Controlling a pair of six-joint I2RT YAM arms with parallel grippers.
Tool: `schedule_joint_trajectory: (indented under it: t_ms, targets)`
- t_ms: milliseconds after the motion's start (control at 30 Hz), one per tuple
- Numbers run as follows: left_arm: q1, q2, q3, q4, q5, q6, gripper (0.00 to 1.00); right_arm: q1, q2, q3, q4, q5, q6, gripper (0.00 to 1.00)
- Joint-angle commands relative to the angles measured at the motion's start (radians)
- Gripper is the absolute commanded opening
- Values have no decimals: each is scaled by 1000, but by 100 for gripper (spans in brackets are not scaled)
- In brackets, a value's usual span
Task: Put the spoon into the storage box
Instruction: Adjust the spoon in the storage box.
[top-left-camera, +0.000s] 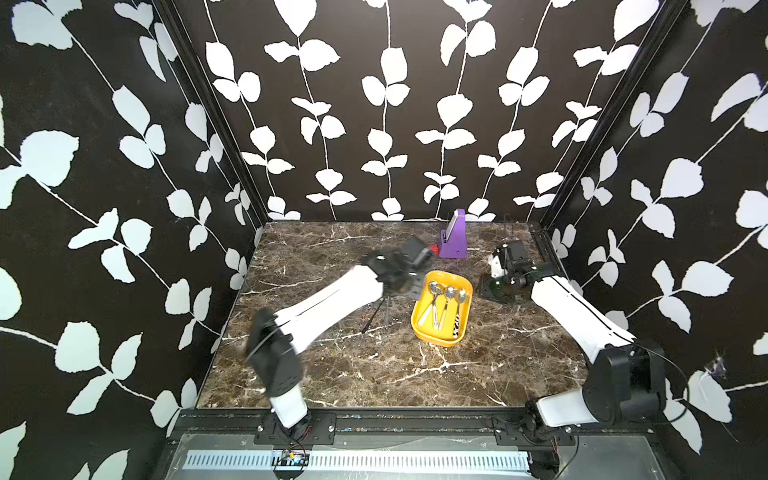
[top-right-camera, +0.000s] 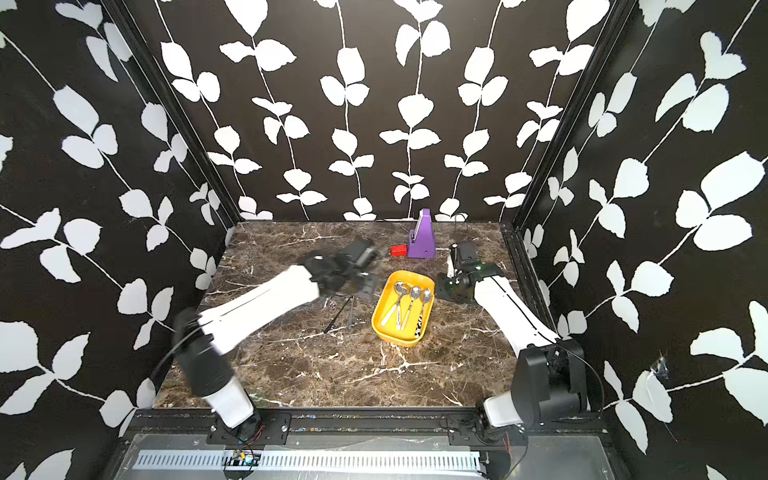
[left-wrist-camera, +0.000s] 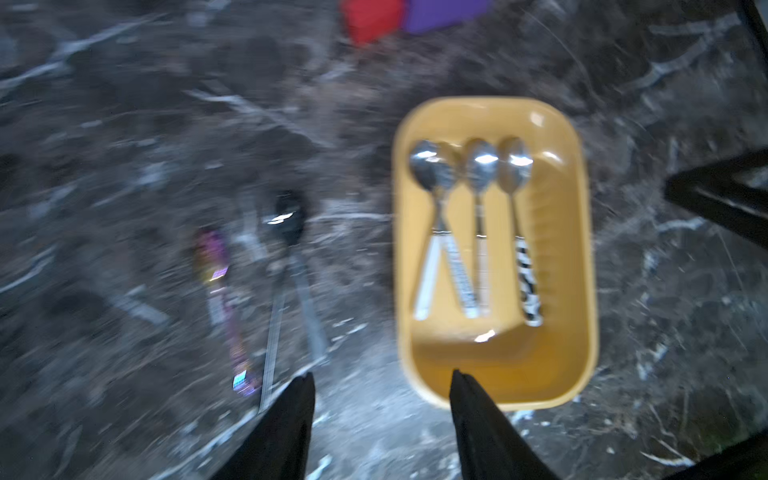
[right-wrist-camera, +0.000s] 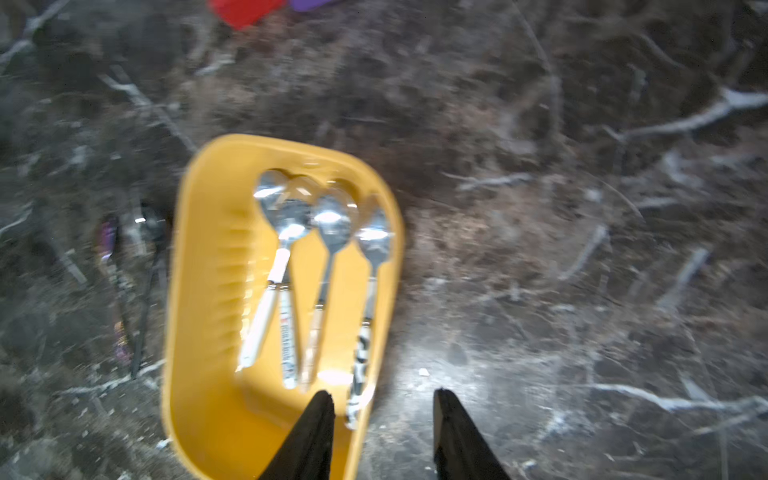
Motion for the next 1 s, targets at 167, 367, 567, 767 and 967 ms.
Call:
schedule_joint_trajectory:
  t_ms: [167, 367, 567, 767, 967]
  targets:
    - [300, -254, -316, -13, 21, 29, 61, 267, 136, 216, -13, 50, 102, 42]
    - [389, -332, -397, -3, 35, 34, 61, 425, 343, 375, -25, 79, 113, 42]
    - [409, -341, -456, 20, 68, 23, 61, 504, 548, 571, -68, 78, 103, 41]
    - [420, -366, -498, 34, 68, 21, 61, 541, 698, 716, -92, 59, 109, 42]
    - [430, -375, -515, 31, 70, 25, 61, 567, 824, 852, -144, 56, 118, 42]
